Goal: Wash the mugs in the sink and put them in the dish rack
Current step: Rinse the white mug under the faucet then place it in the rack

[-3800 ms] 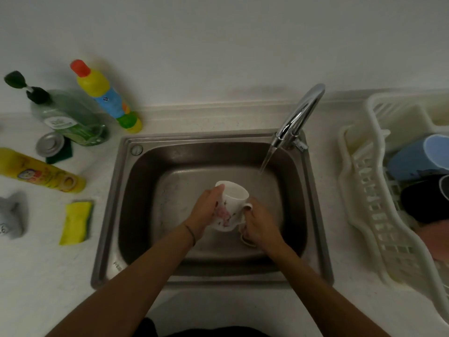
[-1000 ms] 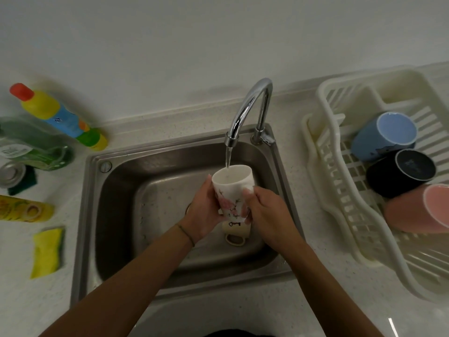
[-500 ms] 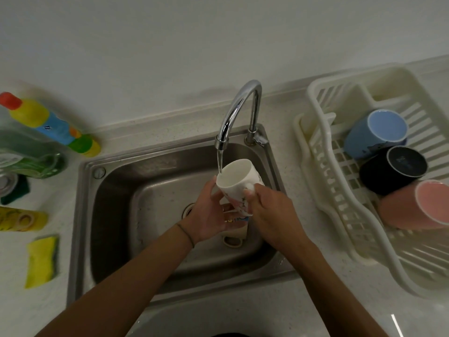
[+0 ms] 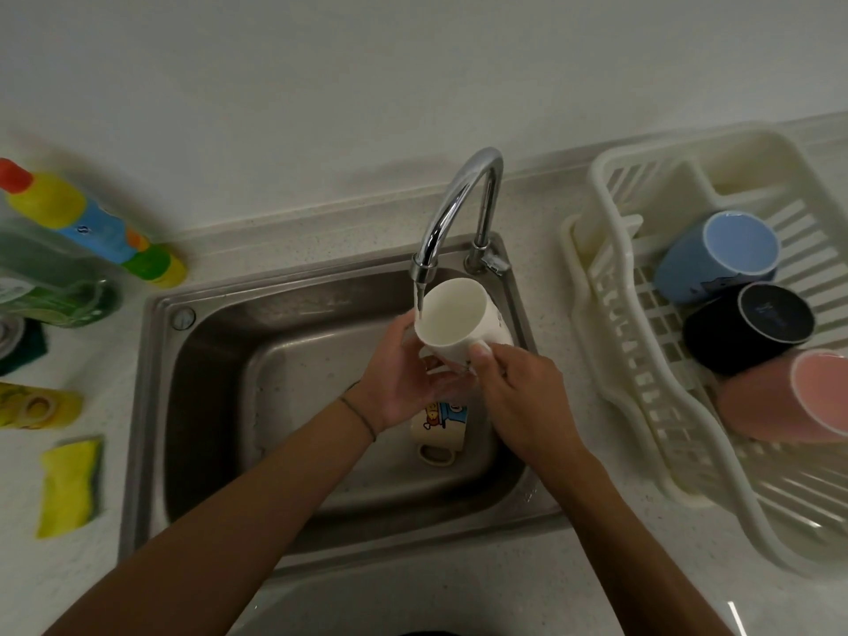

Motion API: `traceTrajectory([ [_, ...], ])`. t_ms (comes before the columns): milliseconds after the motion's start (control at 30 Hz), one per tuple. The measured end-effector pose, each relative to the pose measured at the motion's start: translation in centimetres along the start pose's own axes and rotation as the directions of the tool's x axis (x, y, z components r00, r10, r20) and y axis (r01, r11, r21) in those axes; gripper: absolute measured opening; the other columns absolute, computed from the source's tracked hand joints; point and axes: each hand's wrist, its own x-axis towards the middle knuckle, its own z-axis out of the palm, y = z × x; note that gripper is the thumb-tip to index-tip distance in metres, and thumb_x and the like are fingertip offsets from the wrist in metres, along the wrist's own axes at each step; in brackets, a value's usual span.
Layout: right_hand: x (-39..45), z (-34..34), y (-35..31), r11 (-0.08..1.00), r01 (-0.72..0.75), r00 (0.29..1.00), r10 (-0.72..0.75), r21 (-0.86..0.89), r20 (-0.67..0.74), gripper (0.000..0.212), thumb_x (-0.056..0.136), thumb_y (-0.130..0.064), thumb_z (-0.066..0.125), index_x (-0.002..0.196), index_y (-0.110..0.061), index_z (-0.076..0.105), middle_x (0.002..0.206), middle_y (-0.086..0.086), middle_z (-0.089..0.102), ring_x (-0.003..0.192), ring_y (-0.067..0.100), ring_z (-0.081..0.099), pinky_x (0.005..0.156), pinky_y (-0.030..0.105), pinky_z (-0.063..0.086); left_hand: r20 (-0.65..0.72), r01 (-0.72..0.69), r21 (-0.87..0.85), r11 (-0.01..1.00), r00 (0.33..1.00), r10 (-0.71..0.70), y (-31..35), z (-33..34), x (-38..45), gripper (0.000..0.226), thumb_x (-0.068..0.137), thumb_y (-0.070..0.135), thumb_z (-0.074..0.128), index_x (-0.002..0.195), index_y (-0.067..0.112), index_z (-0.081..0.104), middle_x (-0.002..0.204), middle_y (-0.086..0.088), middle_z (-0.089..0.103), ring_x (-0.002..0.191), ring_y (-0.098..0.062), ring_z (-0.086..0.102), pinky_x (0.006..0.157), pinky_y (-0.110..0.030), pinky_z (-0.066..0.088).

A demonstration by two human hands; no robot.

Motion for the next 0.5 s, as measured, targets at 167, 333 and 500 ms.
traceTrajectory([
  [167,0.4,0.7,0.4,0.999,0.028,1.0,-0.028,0.016,-0.014,0.032,0.106,-0.037,0.044,0.079,-0.027,0.057,0.065,-0.017,0.05,0.072,-0.015,0.056,0.061,0.005,0.041,0.063,-0.025,0.01,1.0,0.998,0.024,1.5,1.4,0.0,0.052,0.085,0.047,0.054,0.119,0.009,0.066,0.104,-0.016,0.073,0.102,-0.033,0.067,0.086,-0.047,0.061],
  [333,0.9,1.1,0.7,0.999,0.03,0.998,-0.03,0.011,-0.051,0.033,0.106,-0.035,0.045,0.073,-0.031,0.05,0.065,-0.015,0.048,0.066,-0.008,0.054,0.057,0.007,0.04,0.093,-0.028,-0.003,1.0,0.995,0.028,2.3,1.1,0.6,0.056,0.098,0.05,0.043,0.134,0.011,0.061,0.122,-0.018,0.068,0.105,-0.033,0.069,0.088,-0.049,0.06],
  [500,1.2,1.5,1.1,0.998,0.057,0.997,-0.056,0.009,-0.061,0.032,0.105,-0.033,0.046,0.073,-0.029,0.048,0.066,-0.015,0.047,0.069,-0.007,0.054,0.058,0.007,0.038,0.122,-0.071,0.073,0.995,0.991,0.062,3.2,1.7,0.8,0.046,0.085,0.044,0.055,0.119,0.015,0.067,0.113,-0.013,0.067,0.102,-0.029,0.067,0.085,-0.048,0.06],
])
